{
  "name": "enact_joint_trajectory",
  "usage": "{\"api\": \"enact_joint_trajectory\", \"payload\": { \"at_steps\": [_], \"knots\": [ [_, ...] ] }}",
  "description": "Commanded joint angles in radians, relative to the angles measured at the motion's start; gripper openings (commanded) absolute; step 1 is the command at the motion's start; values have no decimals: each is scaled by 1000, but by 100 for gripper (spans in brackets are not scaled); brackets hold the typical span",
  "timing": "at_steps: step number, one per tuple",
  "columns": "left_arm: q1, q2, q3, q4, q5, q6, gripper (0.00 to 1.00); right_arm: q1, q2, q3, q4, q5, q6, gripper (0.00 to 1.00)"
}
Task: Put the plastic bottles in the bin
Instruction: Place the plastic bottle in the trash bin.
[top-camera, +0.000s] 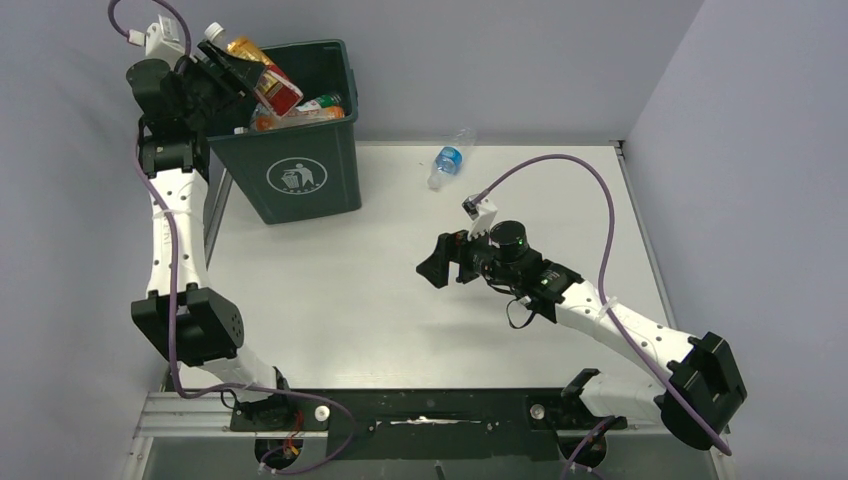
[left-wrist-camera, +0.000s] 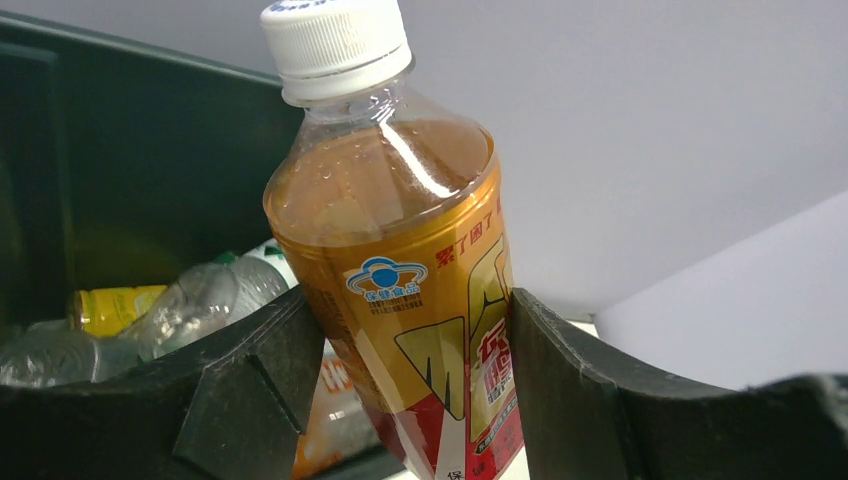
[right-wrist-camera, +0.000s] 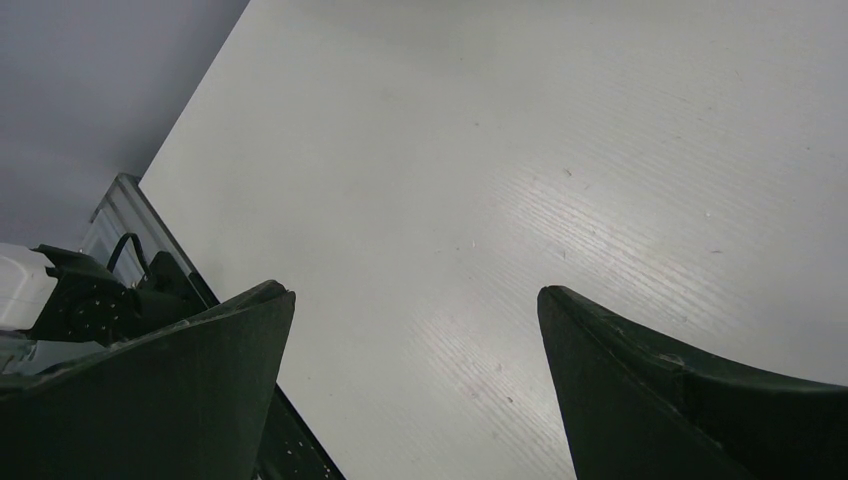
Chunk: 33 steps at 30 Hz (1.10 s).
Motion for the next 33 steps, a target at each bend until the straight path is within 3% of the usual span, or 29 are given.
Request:
{"api": "enact_joint_trajectory", "payload": {
  "at_steps": [1,10,19,28,33],
  "knots": [
    [17,55,53,197,2,-53,52,7,-31,-4,33,19,5,98],
    [17,148,73,262,-39,-22,55,5,-24,0,26,27,8,98],
    [13,228,207,140,-72,71,84,-1,13,22,5,64,12,98],
    [14,186,279,13,-97,111,85,-65,111,118,-46,69,9,98],
    [12,99,220,9,-77,81,85,-159,176,179,-59,53,14,98]
  ]
}}
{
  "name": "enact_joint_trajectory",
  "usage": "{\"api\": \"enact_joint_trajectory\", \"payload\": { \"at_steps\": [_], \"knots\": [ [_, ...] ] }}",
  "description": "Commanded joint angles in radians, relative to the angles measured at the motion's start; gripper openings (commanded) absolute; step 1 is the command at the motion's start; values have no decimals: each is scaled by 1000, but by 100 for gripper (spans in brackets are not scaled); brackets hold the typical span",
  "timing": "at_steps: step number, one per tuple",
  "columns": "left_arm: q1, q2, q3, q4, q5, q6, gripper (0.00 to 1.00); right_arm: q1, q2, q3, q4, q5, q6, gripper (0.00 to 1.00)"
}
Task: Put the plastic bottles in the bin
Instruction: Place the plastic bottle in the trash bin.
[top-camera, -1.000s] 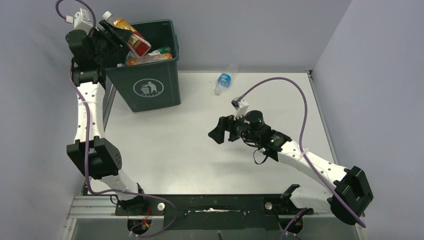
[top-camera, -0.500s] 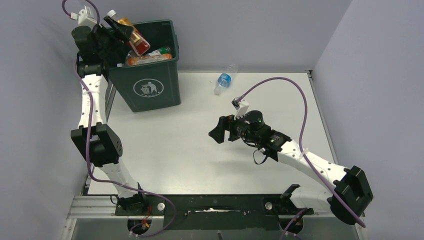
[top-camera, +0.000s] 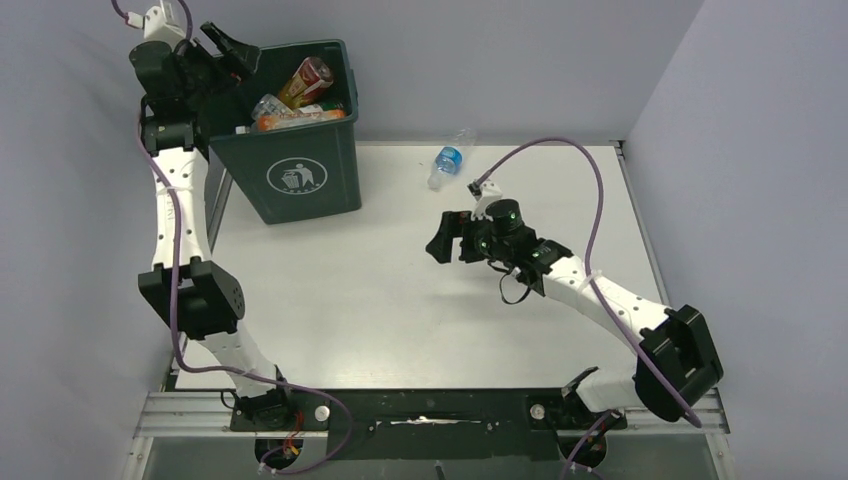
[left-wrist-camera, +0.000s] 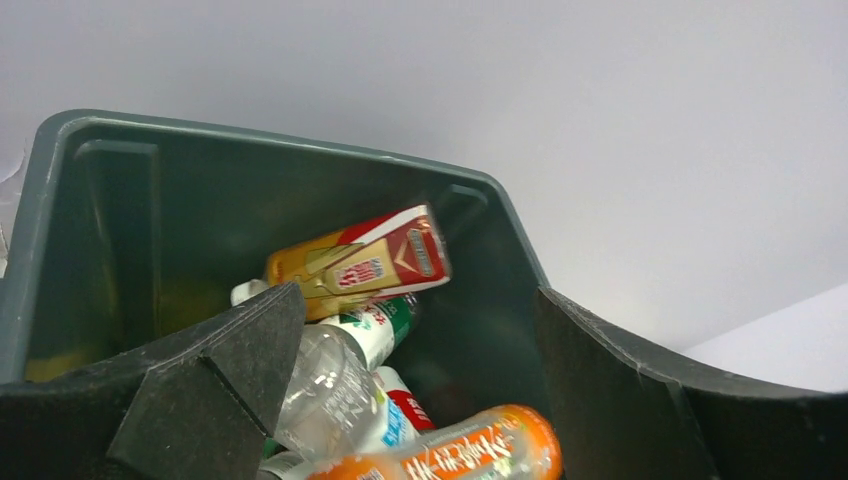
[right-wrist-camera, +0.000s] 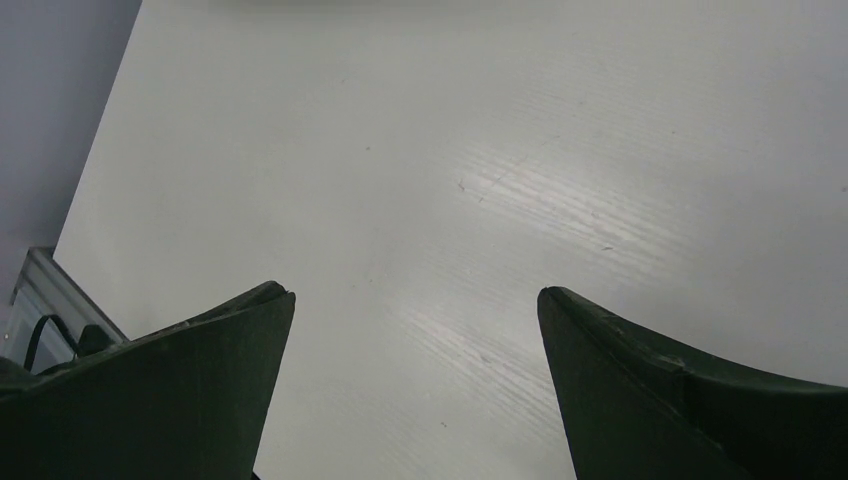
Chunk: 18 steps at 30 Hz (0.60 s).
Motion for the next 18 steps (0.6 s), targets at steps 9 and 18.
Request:
{"api": "enact_joint_trajectory", "payload": {
  "at_steps": [9,18],
  "knots": [
    [-16,-346,-262,39,90,-61,85,-152,246,284,20,1,-14,100],
    [-178,-543,-552,23,51,-21,85,-173,542,505,33,81,46,99]
  ]
}}
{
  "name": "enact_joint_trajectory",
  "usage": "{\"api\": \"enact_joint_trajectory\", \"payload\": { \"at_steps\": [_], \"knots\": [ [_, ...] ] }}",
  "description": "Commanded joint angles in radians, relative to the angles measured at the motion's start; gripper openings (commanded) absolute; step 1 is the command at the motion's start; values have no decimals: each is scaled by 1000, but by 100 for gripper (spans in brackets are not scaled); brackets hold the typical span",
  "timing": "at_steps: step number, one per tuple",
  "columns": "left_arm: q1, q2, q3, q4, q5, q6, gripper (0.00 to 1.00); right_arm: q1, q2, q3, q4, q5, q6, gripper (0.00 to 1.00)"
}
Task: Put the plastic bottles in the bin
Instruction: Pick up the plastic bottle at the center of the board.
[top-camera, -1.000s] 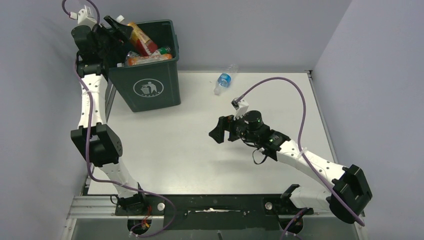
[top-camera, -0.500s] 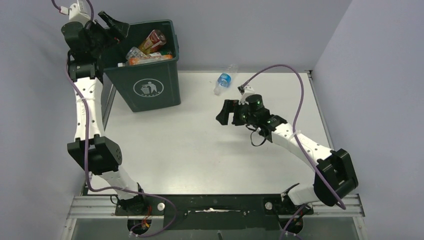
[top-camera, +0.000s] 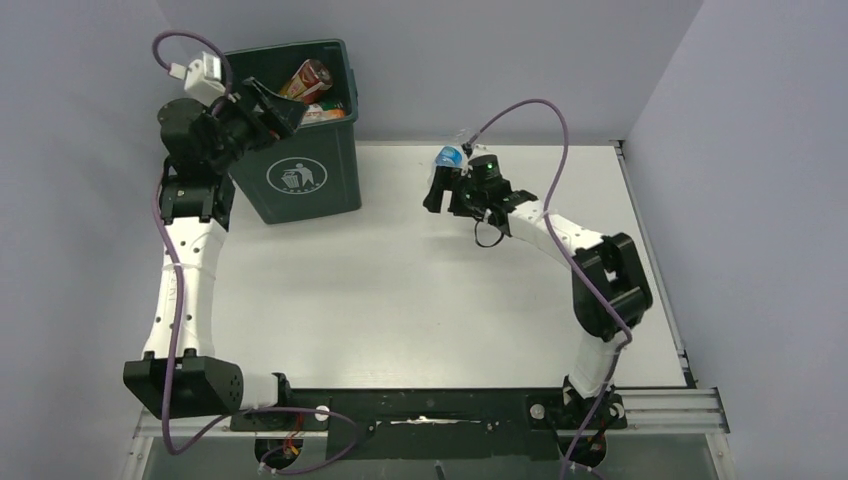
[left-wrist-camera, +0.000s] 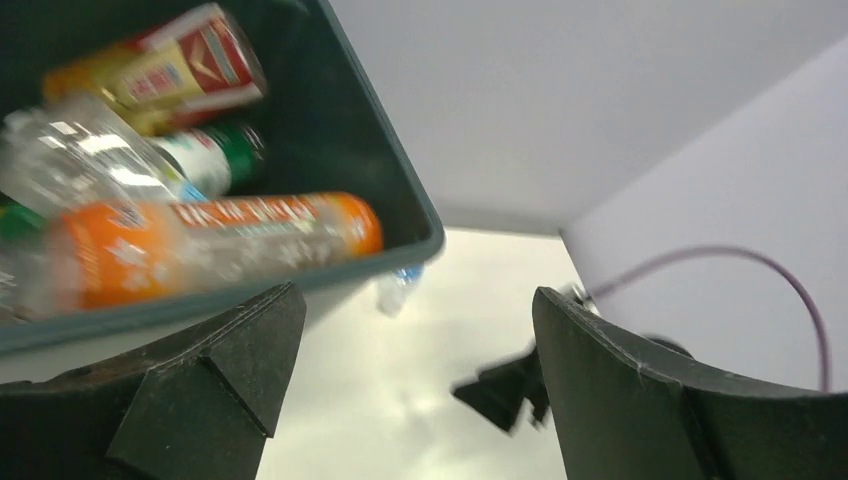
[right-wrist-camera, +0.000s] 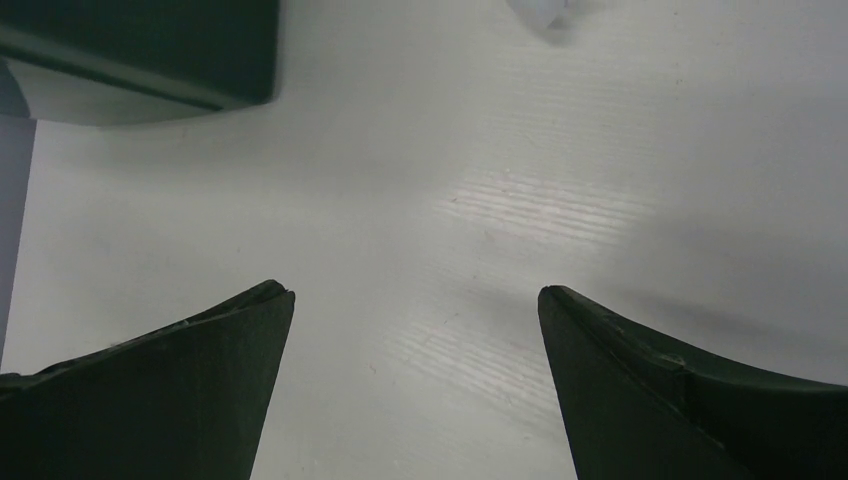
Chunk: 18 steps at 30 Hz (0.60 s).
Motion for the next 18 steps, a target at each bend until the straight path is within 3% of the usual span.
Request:
{"api": "enact_joint_trajectory", "payload": {
  "at_steps": [1,10,18],
  "knots": [
    [-70,-80,-82,13,-13,29,85,-11,127,139,40,77,49,98],
    [-79,-147,-160,-31,5,42,85,-11,359,350,53,208,184,95],
    [-86,-159,-195,-37,23,45,85,-15,492,433,162,267,342,87]
  ]
}}
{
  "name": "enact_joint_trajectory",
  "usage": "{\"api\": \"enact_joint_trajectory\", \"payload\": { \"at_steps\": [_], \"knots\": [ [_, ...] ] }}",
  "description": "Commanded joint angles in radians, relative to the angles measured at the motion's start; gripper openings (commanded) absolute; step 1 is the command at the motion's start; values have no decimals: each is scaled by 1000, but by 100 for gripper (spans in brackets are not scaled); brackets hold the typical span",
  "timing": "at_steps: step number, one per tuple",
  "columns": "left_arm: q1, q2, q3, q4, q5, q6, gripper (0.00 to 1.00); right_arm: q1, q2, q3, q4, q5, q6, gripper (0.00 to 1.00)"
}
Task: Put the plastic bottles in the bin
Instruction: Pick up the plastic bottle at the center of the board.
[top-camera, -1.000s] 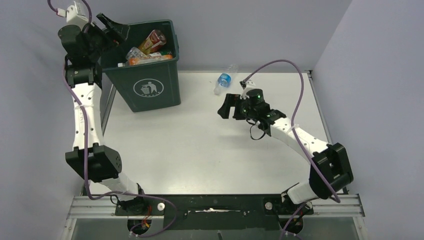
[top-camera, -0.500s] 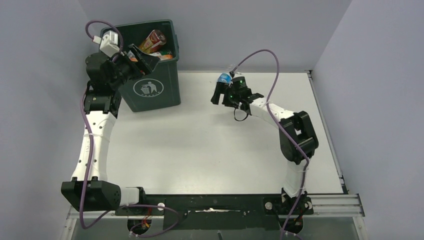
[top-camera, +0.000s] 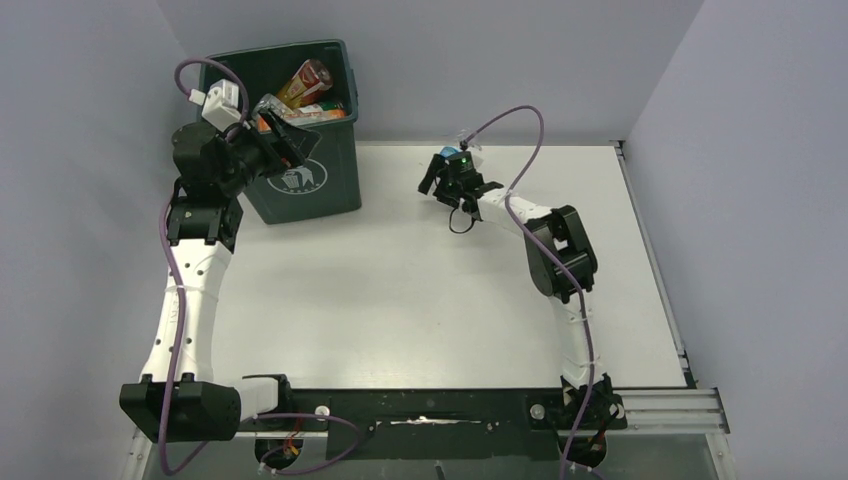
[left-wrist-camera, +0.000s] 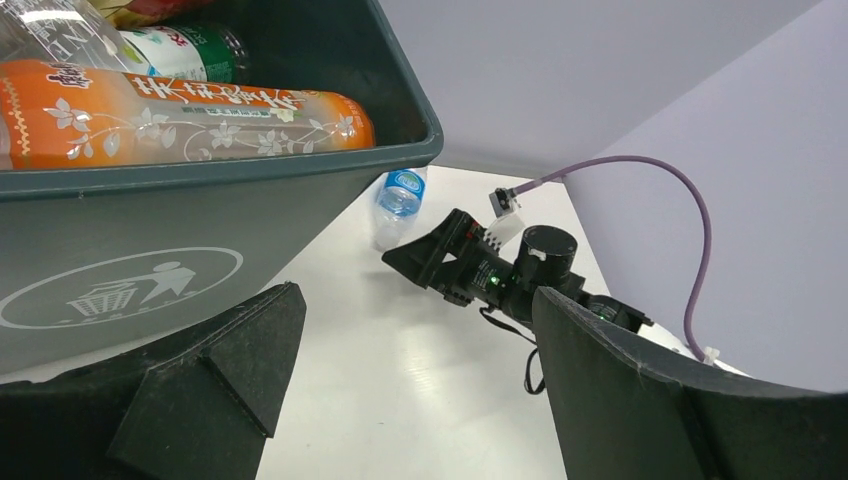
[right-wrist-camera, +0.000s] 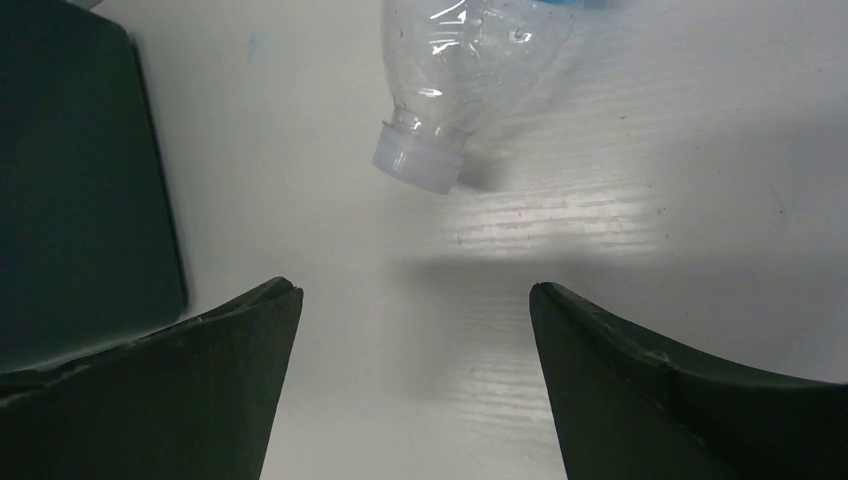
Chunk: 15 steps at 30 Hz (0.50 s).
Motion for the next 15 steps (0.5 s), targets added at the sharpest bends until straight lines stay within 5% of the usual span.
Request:
{"api": "enact_joint_trajectory", "payload": {
  "at_steps": [1,15],
  "knots": [
    [-7,-29,-10,24,19,19,85,-10,43,77,125,68,126,86],
    [-8,-31,-53,43,29,16,85,-24,143,128,192,93,288,71]
  ]
}}
